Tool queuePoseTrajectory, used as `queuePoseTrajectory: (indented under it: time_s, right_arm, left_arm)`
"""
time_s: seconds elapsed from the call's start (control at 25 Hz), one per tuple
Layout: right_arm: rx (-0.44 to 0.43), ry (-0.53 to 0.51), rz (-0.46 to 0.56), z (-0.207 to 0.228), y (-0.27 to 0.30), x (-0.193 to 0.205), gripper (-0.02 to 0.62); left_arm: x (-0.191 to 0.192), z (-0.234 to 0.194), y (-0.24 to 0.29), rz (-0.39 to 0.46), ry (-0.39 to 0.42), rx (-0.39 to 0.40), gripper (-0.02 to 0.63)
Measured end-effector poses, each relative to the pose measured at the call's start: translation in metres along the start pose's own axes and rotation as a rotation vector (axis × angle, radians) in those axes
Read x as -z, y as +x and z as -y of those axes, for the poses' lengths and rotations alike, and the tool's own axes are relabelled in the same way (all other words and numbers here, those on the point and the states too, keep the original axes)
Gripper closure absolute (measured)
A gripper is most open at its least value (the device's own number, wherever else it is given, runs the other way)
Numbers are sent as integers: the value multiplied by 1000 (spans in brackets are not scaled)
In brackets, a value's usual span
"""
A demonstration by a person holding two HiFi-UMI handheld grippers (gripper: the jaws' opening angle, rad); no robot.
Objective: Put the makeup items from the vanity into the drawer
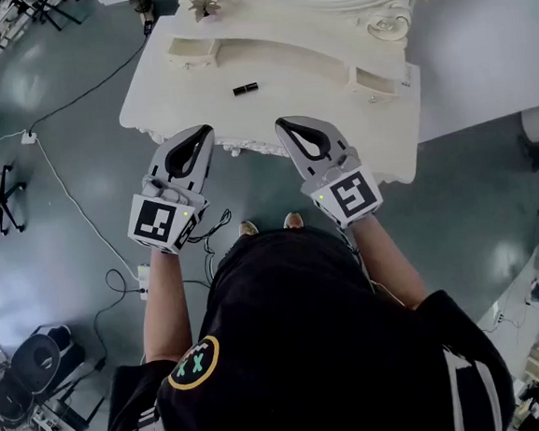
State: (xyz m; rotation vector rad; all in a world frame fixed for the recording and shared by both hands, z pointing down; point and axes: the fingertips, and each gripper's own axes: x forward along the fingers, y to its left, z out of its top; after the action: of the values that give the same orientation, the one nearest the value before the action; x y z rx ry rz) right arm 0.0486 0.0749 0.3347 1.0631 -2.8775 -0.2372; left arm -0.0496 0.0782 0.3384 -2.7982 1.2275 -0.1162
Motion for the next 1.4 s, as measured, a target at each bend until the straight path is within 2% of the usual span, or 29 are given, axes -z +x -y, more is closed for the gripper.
queuePoseTrajectory:
  time_s: [0.64,0.92,1.4]
  right_arm:
    - [2,38,-26,-1,-1,10,574]
    - [-6,44,-34,-2,-3,14,506]
    - [-40,33,-81,-9,-3,22,166]
  left_arm:
    - [2,-2,-4,8,-11,-24,580]
    - [2,1,-3,3,-16,-13,580]
    - [2,6,-2,3,-8,-15,580]
